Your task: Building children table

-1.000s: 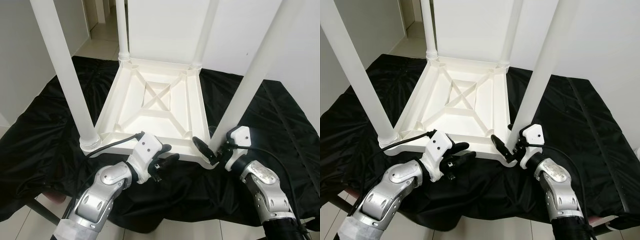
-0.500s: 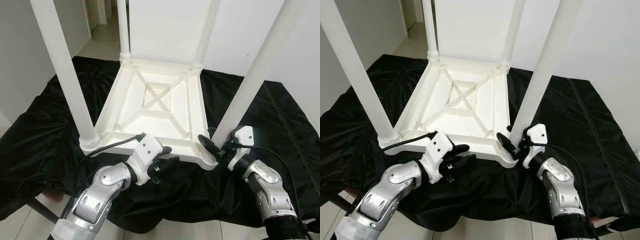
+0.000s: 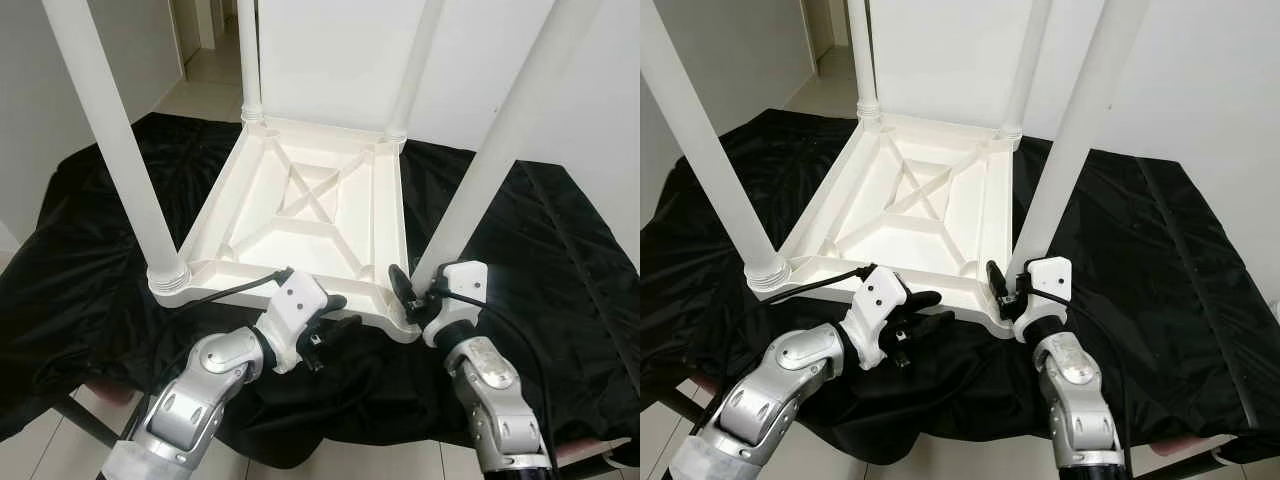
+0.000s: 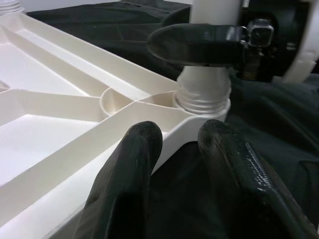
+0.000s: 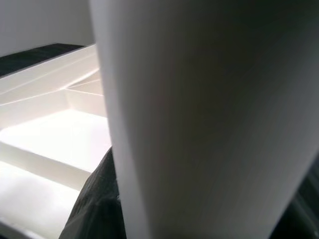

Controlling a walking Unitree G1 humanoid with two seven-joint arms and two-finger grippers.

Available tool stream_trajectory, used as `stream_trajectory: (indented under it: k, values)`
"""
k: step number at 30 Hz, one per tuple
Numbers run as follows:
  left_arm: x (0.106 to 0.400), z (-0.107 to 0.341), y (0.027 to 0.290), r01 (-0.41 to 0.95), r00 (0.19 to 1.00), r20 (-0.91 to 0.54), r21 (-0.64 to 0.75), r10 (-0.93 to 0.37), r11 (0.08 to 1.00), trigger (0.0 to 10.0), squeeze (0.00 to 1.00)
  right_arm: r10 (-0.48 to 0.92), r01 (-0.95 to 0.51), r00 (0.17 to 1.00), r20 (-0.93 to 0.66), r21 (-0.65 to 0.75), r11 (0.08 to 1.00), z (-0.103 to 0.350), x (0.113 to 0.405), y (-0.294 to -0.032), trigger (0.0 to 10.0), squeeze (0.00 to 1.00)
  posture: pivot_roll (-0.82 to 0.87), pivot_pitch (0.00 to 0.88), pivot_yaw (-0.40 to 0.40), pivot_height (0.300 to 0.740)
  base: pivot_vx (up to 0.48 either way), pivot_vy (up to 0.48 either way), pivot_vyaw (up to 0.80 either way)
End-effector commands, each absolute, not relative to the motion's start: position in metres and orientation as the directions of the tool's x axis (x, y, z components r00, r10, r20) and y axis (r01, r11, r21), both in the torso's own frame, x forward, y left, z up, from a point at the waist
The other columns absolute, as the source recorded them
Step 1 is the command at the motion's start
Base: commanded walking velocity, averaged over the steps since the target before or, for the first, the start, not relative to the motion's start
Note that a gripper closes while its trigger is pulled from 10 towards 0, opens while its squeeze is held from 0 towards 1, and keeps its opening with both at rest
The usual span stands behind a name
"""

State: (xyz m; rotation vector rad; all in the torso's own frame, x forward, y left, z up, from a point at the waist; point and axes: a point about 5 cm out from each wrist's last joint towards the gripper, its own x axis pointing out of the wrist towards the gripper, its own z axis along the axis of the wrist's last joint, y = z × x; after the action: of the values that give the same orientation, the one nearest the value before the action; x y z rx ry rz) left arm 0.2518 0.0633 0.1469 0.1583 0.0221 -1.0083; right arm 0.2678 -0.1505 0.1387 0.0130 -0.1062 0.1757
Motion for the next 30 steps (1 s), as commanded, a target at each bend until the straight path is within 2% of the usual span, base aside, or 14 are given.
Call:
stream_trajectory:
  k: [1, 4, 9, 14, 15, 16, 17, 25, 26, 30]
  values:
    - [0.249, 0.145, 0.061, 0.860, 0.510, -0.102, 0.103, -0.854, 0.500, 10.0, 0.00, 0.072, -0.073, 0.995, 0.072, 0.015, 0.997, 0.134, 0.264, -0.146, 10.0, 0.00, 0.01, 0.044, -0.051, 0.740, 0.000, 0.000, 0.00]
    - [0.250, 0.145, 0.061, 0.859, 0.510, -0.103, 0.102, -0.854, 0.501, 10.0, 0.00, -0.113, 0.111, 0.992, 0.049, 0.030, 0.993, 0.130, 0.261, -0.141, 10.0, 0.00, 0.01, 0.050, -0.050, 0.740, 0.000, 0.000, 0.00]
    - [0.250, 0.145, 0.061, 0.858, 0.513, -0.103, 0.099, -0.852, 0.504, 10.0, 0.00, -0.195, 0.193, 0.980, 0.030, 0.046, 0.980, 0.130, 0.260, -0.138, 10.0, 0.00, 0.01, 0.059, -0.048, 0.740, 0.000, 0.000, 0.00]
    - [0.249, 0.145, 0.062, 0.857, 0.515, -0.104, 0.095, -0.851, 0.506, 10.0, 0.00, -0.205, 0.202, 0.978, 0.034, 0.066, 0.977, 0.133, 0.258, -0.139, 10.0, 0.00, 0.01, 0.070, -0.046, 0.740, 0.000, 0.000, 0.00]
    - [0.249, 0.145, 0.062, 0.855, 0.517, -0.106, 0.095, -0.849, 0.509, 10.0, 0.00, -0.192, 0.188, 0.980, 0.047, 0.070, 0.980, 0.135, 0.258, -0.138, 10.0, 0.07, 0.01, 0.070, -0.046, 0.740, 0.000, 0.000, 0.00]
    - [0.249, 0.144, 0.063, 0.854, 0.519, -0.108, 0.095, -0.848, 0.511, 10.0, 0.00, -0.183, 0.179, 0.982, 0.054, 0.071, 0.981, 0.136, 0.257, -0.136, 10.0, 0.71, 0.01, 0.070, -0.046, 0.740, 0.000, 0.000, 0.00]
    - [0.249, 0.145, 0.064, 0.852, 0.524, -0.109, 0.096, -0.845, 0.515, 10.0, 0.00, -0.175, 0.169, 0.982, 0.065, 0.078, 0.982, 0.138, 0.257, -0.135, 10.0, 1.00, 0.02, 0.078, -0.045, 0.740, 0.000, 0.000, 0.00]
    - [0.252, 0.147, 0.069, 0.837, 0.546, -0.108, 0.105, -0.831, 0.537, 10.0, 0.00, -0.147, 0.141, 0.983, 0.106, 0.060, 0.988, 0.147, 0.259, -0.136, 10.0, 1.00, 0.02, 0.089, -0.052, 0.740, 0.000, 0.000, 0.00]
    - [0.253, 0.148, 0.070, 0.831, 0.555, -0.106, 0.104, -0.825, 0.546, 10.0, 0.00, -0.090, 0.085, 0.989, 0.115, 0.048, 0.995, 0.147, 0.260, -0.136, 10.0, 0.00, 0.02, 0.092, -0.056, 0.740, 0.000, 0.000, 0.00]
    - [0.254, 0.148, 0.070, 0.823, 0.567, -0.101, 0.103, -0.818, 0.558, 10.0, 0.00, 0.010, -0.013, 0.992, 0.122, 0.020, 1.000, 0.147, 0.262, -0.137, 10.0, 0.00, 0.02, 0.094, -0.063, 0.740, 0.000, 0.000, 0.00]
